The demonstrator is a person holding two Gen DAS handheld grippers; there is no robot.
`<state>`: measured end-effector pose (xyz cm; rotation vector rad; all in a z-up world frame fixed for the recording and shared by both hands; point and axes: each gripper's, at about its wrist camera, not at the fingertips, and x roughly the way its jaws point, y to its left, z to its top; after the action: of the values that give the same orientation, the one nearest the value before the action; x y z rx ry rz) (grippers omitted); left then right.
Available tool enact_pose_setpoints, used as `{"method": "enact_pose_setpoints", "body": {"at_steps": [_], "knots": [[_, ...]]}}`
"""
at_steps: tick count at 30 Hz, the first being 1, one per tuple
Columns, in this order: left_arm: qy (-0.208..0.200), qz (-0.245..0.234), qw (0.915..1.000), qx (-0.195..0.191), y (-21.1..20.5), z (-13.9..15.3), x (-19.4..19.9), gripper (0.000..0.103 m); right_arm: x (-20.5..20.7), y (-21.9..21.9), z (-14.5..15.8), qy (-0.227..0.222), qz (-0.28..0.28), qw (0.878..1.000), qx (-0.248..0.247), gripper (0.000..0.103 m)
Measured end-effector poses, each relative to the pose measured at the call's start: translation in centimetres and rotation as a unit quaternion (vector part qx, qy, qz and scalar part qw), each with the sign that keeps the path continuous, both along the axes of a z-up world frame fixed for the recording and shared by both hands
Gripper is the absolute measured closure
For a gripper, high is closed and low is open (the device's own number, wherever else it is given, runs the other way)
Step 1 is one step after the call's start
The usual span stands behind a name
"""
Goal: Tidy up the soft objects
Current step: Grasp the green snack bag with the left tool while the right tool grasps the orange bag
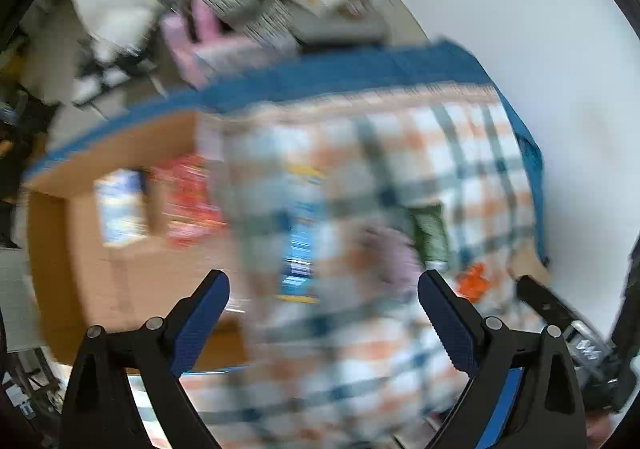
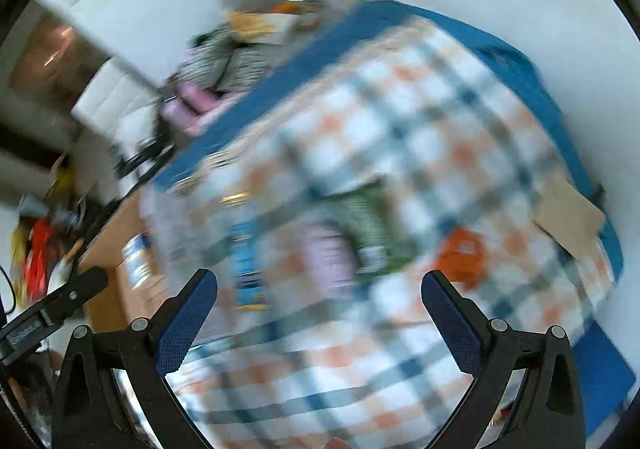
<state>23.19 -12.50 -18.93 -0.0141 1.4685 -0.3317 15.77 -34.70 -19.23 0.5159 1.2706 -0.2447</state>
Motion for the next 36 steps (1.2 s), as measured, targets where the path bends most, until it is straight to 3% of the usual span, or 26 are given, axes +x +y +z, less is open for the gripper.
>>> {"method": "enact_pose_setpoints", "body": {"at_steps": [2, 7, 14, 18, 23, 28, 30, 34, 36], "knots": [[0.036, -0.013, 0.9992, -0.011, -3.7, -2.2, 0.5, 0.006, -0.8, -3.9, -2.3, 0.024, -0.036, 0.999, 0.007, 0.0], [0.115, -0.042, 0.9925, 0.004, -13.4, -9.0, 1.2, 0.006, -2.5, -10.6, -9.1, 0.071, -0.109, 0.99, 0.06, 0.0], [0.183, -0.075, 0.9783, 0.062, -19.8, -17.1, 1.2, 0.007, -3.1, -12.8, -15.3, 0.107, -0.133, 0.981, 0.092, 0.0], [0.168, -0.1, 0.9771, 0.086, -21.7, -18.0, 1.1, 0.008, -2.7, -13.6, -17.7, 0.125, -0.13, 0.979, 0.093, 0.002], [0.141, -0.13, 0.9727, 0.13, -23.2, -18.7, 0.5, 0.039, -2.4, -14.0, -20.0, 0.149, -0.126, 0.976, 0.1, 0.011], [0.126, -0.144, 0.972, 0.136, -23.5, -18.7, 0.2, 0.053, -2.1, -14.1, -21.2, 0.155, -0.124, 0.974, 0.109, 0.019], [0.128, -0.153, 0.9702, 0.138, -23.4, -19.0, 0.0, 0.055, -1.8, -13.9, -21.4, 0.157, -0.121, 0.974, 0.11, 0.024], [0.13, -0.163, 0.9698, 0.128, -21.1, -17.5, 0.6, 0.052, -1.4, -13.6, -21.3, 0.161, -0.109, 0.975, 0.11, 0.025], [0.124, -0.152, 0.9743, 0.109, -19.6, -16.3, 1.1, 0.051, -1.0, -13.3, -20.9, 0.158, -0.101, 0.976, 0.113, 0.025]]}}
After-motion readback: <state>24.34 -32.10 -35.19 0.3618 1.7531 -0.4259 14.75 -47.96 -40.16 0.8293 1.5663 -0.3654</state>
